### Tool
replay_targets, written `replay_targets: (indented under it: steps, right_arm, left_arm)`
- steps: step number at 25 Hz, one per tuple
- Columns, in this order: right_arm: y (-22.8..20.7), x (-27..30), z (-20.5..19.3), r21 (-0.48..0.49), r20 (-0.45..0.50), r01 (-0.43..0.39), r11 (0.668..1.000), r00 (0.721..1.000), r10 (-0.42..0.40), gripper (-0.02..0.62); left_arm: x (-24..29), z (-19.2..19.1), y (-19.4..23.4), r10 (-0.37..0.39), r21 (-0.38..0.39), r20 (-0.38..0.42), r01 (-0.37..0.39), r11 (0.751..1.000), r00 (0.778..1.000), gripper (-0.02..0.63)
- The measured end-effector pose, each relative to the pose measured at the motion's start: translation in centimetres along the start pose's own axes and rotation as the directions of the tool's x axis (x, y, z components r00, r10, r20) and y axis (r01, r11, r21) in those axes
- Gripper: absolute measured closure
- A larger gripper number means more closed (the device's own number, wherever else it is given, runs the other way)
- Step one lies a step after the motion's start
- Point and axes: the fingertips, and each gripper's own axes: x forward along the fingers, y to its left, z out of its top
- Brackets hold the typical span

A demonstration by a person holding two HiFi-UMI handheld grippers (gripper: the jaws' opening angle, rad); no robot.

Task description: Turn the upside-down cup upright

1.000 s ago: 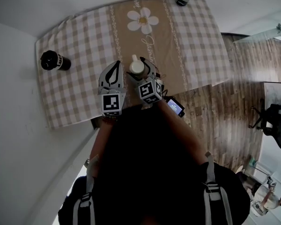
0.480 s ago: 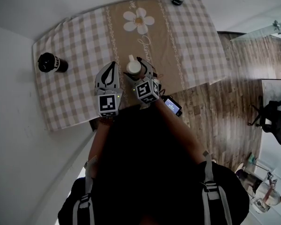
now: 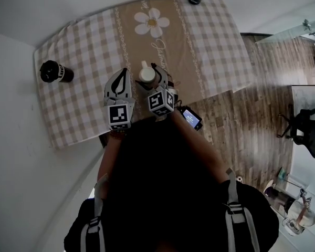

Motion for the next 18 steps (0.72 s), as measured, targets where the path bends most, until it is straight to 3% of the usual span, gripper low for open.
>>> replay_targets:
  steps: [3, 10, 18]
  right_arm:
    - [-0.2, -0.7, 0.8, 0.002, 0.033, 0.027, 1.0, 0.999, -0.027, 0.189]
    - [-0.4, -3.1, 5.3, 0.04, 0.219, 0.023, 0.999, 0.975, -0.031, 0.241]
    - [-2.8, -5.6, 9.2, 0.165, 0.384, 0.05, 0.985, 0.917, -0.111, 0.435]
  left_arm:
    - [0.0, 0.0, 0.1, -0.003, 0.006, -0.002, 0.003, 1.0, 1.0, 0.604]
    - [0.2, -0.5, 0.1, -0.019, -0.002, -0.014, 0.019, 1.0, 1.0, 0.604]
    - [0.3, 0.0, -0.1, -0.034, 0.006, 0.009, 0.034, 0.999, 0.999, 0.604]
